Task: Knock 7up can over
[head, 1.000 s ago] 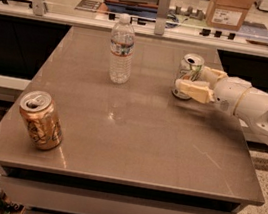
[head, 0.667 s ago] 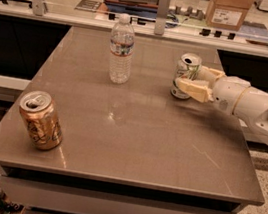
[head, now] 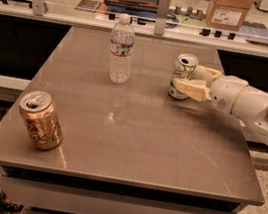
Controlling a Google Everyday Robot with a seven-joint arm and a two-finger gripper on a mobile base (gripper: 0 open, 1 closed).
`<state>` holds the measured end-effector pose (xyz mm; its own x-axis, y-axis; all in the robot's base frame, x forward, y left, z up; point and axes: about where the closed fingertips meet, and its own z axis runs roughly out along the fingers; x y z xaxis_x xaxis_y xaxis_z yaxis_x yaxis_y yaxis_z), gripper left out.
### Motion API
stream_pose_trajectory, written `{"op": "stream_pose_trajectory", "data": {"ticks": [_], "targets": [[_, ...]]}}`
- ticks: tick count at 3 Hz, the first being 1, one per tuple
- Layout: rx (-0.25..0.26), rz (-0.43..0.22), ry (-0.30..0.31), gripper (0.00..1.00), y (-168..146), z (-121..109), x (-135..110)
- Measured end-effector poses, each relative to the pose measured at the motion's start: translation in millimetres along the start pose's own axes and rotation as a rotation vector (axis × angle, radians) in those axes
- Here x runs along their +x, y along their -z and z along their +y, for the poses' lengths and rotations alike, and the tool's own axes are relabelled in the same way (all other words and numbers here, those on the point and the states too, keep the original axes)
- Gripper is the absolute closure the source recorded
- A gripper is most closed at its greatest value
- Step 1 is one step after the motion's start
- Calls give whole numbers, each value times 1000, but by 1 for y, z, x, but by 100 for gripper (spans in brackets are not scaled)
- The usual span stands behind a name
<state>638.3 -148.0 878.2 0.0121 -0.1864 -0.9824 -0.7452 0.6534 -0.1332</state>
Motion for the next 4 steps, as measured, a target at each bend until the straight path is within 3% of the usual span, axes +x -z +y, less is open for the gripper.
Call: {"op": "stream_pose_trajectory", "data": {"ticks": [1,4], "targets": [[-1,0,0,100,0,0,0],[21,188,41,100,14,-11,-39]]}}
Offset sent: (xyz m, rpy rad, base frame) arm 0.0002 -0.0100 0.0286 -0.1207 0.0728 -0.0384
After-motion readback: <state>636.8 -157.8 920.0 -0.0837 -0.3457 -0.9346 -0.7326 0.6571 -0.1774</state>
